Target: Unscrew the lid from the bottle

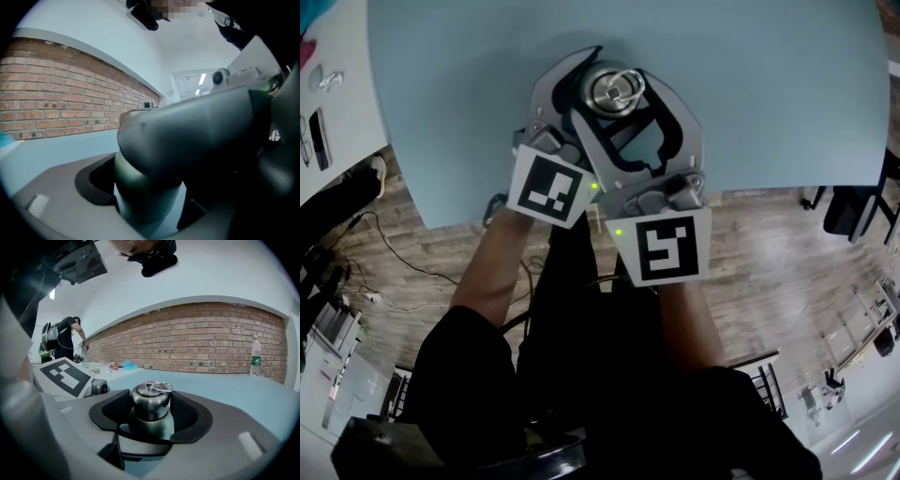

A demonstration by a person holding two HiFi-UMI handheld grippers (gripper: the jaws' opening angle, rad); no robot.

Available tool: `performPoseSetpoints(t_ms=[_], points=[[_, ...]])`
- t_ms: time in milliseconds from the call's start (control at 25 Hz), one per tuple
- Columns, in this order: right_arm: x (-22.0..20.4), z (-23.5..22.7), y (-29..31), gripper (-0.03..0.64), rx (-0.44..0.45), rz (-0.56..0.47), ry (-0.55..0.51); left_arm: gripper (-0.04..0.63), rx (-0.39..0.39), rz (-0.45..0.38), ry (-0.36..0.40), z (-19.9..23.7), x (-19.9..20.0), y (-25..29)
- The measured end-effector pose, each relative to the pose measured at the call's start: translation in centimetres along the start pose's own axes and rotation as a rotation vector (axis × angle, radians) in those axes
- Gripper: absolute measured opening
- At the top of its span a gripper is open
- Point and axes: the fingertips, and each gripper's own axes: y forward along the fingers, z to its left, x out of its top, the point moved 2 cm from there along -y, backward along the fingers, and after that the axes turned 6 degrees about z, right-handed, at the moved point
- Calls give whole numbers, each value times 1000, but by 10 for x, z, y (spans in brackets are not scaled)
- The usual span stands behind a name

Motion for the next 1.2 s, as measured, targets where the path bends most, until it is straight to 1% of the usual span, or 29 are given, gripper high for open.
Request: performPoseSetpoints(t_ms=[80, 520, 960, 1200], points=[[0, -1, 1, 264, -4, 1, 0, 379, 4, 2, 0, 1, 0, 0], [-1, -1, 1, 256, -5, -4, -5, 377, 6, -11, 0, 0, 0, -1], [3, -3, 1, 253, 49, -16, -9, 376, -14, -29, -15, 1, 2, -2], [1, -2, 0, 250, 63, -8, -27, 377, -31, -21, -1, 1, 1, -2]])
